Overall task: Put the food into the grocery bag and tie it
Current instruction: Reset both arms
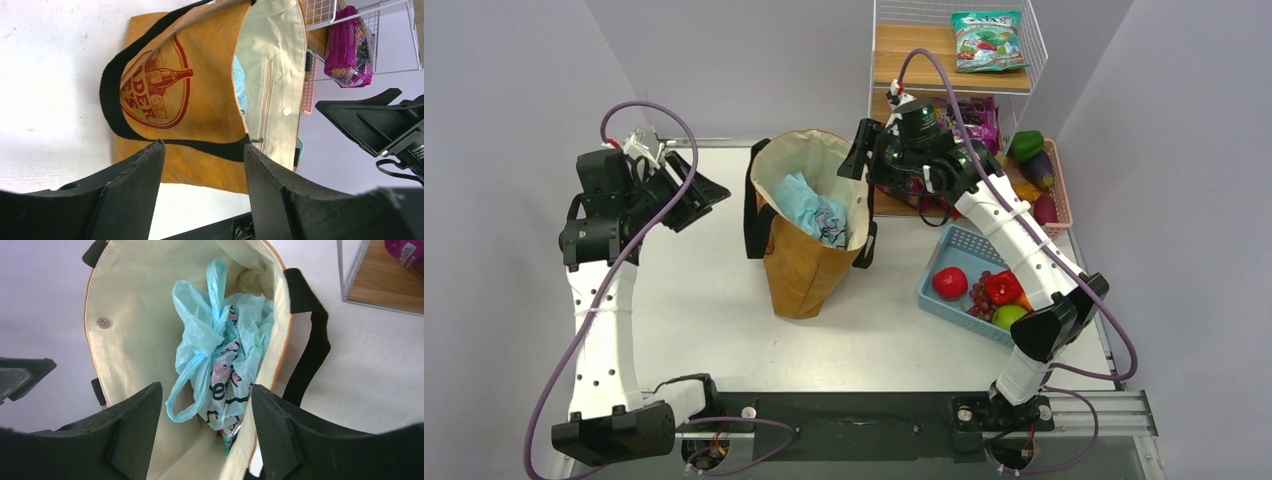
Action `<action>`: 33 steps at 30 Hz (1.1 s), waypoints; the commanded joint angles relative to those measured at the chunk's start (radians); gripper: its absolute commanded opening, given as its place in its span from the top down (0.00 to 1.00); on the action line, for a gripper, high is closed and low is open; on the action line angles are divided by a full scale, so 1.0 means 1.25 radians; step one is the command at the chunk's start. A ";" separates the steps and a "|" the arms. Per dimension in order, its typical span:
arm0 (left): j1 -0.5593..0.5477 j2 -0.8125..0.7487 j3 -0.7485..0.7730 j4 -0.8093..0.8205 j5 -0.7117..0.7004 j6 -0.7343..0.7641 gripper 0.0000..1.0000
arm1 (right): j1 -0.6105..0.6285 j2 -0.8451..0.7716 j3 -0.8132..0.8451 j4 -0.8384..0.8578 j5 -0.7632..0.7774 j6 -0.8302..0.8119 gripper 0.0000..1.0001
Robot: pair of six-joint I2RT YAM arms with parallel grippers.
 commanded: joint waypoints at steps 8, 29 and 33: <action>0.008 -0.050 -0.049 0.012 -0.007 0.021 0.43 | -0.009 -0.050 -0.046 -0.013 0.031 -0.039 0.38; 0.009 -0.103 -0.129 0.027 -0.021 0.052 0.26 | -0.010 -0.081 -0.032 -0.014 0.032 -0.075 0.38; 0.013 -0.125 -0.176 0.026 -0.027 0.068 0.26 | -0.009 -0.099 -0.029 -0.031 0.049 -0.098 0.38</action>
